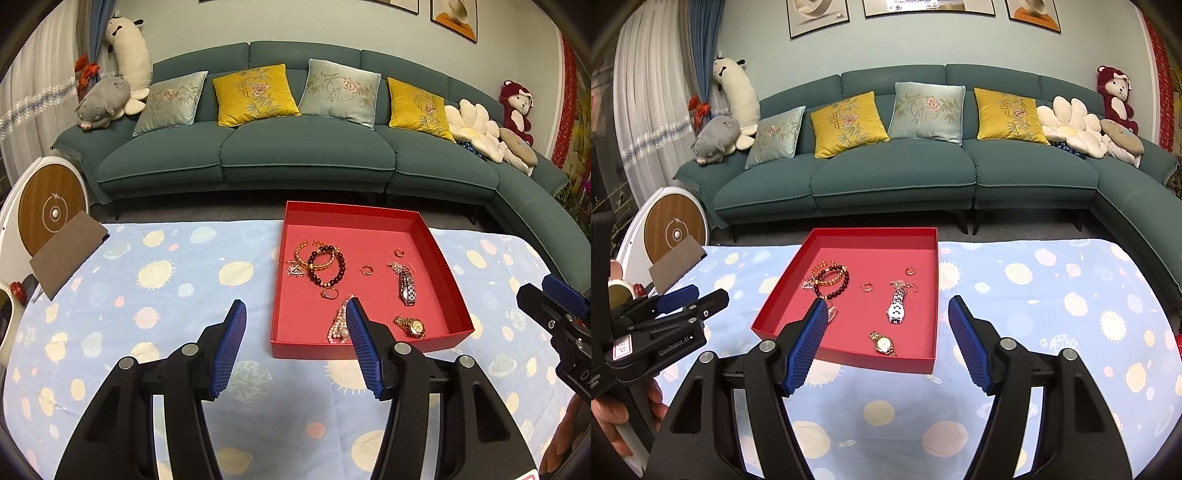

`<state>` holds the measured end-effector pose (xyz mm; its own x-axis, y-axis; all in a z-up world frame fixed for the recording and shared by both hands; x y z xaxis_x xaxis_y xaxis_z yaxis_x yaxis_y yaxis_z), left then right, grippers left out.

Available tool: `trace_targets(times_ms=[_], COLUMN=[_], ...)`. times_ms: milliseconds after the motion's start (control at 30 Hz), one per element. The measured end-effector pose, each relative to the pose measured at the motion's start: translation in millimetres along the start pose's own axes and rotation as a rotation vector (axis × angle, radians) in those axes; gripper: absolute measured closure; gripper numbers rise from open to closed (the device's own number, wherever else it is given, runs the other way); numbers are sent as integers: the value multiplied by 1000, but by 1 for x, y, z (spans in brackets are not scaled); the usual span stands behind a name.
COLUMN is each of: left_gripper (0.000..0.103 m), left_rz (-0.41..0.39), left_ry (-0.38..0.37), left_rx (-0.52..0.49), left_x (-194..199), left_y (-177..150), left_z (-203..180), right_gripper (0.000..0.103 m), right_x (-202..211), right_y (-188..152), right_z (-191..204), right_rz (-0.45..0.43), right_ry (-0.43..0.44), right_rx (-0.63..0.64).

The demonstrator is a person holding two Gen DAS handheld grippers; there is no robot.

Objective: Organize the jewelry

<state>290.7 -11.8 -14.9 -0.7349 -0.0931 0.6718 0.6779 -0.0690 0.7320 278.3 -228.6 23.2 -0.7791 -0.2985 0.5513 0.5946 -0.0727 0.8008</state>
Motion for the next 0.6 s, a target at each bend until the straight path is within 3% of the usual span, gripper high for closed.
trace_targets(times_ms=[500,600], left_gripper=[47,43], left_rz=[47,52], left_ry=[16,28], left_rx=[7,6], left_x=[-29,-37], left_y=[-19,-24], left_z=[-4,-5], right_gripper=[37,31], right_x=[-27,-32], right_y=[-42,-45], right_z=[-22,-24], right_rz=[84,93], right_ry=[-21,-34], right_rx=[-35,-35])
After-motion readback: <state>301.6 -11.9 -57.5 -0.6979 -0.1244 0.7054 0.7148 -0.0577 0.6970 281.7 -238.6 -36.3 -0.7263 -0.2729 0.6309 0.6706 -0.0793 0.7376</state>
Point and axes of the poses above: each gripper's, at about its wrist camera, not at the fingertips, and x roughly against the way its jaws point, z to its left, y to its top, the point moved 10 cm from there along -x, roughly the way its jaws point, and after that the axes turned 12 degrees about y, right-handed, at the moved point
